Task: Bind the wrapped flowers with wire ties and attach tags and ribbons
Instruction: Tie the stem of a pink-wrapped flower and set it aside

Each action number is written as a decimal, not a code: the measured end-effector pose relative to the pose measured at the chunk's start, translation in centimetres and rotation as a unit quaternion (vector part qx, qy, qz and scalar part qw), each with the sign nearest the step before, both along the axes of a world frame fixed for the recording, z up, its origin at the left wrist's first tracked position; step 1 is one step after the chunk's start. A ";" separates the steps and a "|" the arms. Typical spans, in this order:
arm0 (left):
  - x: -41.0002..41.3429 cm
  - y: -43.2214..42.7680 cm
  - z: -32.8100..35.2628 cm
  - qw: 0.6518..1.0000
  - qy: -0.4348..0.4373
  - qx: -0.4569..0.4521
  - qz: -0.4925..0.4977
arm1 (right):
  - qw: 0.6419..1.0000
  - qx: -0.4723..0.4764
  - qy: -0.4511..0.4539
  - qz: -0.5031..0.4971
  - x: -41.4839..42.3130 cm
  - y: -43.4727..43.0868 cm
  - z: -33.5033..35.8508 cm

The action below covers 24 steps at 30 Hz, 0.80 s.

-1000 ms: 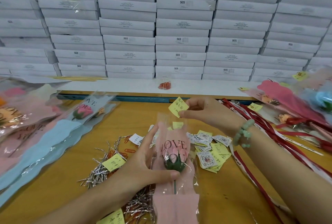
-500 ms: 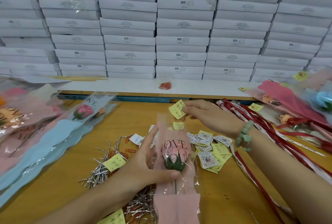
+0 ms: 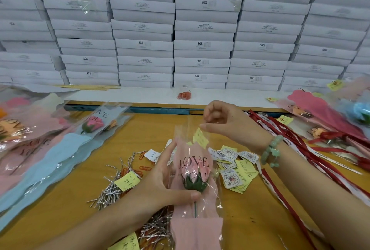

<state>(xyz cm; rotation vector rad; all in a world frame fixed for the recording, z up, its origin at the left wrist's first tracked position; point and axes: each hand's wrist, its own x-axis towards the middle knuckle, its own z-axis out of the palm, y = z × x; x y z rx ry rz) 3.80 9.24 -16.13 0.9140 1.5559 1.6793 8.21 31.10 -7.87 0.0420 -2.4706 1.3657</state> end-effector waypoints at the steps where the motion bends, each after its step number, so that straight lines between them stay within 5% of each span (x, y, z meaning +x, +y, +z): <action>1: 0.0 0.0 0.1 1.000 -0.002 -0.005 -0.002 | 1.000 -0.004 -0.003 -0.004 -0.1 0.1 -0.1; 9: -0.8 0.0 -0.1 0.999 -0.025 -0.016 0.012 | 0.998 0.061 -0.018 -0.027 -0.4 0.0 -0.8; 13: -0.8 0.2 -0.3 0.998 -0.059 -0.016 0.031 | 0.980 0.169 -0.048 -0.090 -0.5 0.5 -0.9; 19: -0.5 0.3 -0.3 0.991 -0.119 0.002 0.060 | 0.879 0.331 -0.327 0.105 1.5 0.9 1.5; 24: -0.4 0.3 -0.2 0.990 -0.129 0.012 0.058 | 0.814 0.428 -0.366 0.142 2.3 -2.5 1.1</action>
